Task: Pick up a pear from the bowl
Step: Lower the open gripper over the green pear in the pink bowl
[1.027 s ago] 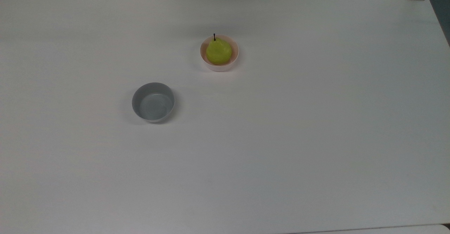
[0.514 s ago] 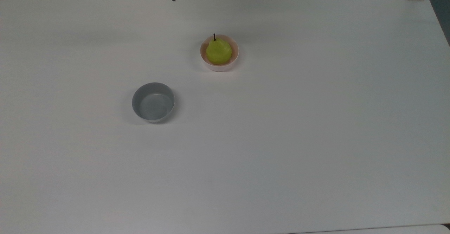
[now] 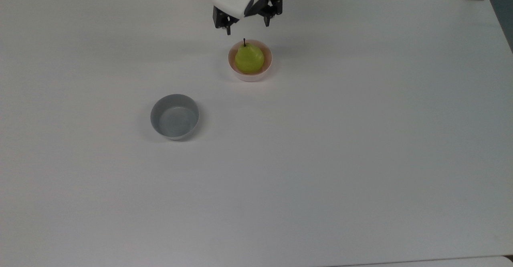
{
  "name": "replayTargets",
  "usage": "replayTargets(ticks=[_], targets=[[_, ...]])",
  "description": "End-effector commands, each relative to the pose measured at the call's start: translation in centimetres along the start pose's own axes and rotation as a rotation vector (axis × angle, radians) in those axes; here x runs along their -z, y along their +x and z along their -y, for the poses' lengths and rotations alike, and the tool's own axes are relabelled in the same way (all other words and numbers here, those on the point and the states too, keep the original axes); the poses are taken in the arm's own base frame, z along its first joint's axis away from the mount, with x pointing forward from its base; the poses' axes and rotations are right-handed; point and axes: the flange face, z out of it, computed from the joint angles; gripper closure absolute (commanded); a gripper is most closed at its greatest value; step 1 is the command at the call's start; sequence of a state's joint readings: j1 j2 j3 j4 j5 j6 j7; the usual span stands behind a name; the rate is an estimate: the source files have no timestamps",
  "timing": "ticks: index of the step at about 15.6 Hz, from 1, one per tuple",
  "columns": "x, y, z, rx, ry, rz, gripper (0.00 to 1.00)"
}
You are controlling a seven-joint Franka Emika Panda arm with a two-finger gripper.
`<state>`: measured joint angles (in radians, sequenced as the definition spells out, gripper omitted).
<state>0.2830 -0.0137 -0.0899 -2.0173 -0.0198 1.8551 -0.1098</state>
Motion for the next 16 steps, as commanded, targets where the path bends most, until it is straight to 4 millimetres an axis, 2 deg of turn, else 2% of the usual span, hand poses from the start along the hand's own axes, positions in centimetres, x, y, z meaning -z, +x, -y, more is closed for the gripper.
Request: replayTargets(ticks=[1,7,8,14,16], targets=[[-2.9,-0.2,1.0,0.057,-0.007,-0.025,0.0],[-6.8,1.0,1.3,0.068,-0.02,-0.01,0.0],[-7.4,1.2,1.2,0.075,-0.033,-0.006,0.03],[-9.0,1.8,1.0,0.082,-0.047,0.011,0.16],[-9.6,1.5,1.0,0.09,-0.059,0.02,0.16]])
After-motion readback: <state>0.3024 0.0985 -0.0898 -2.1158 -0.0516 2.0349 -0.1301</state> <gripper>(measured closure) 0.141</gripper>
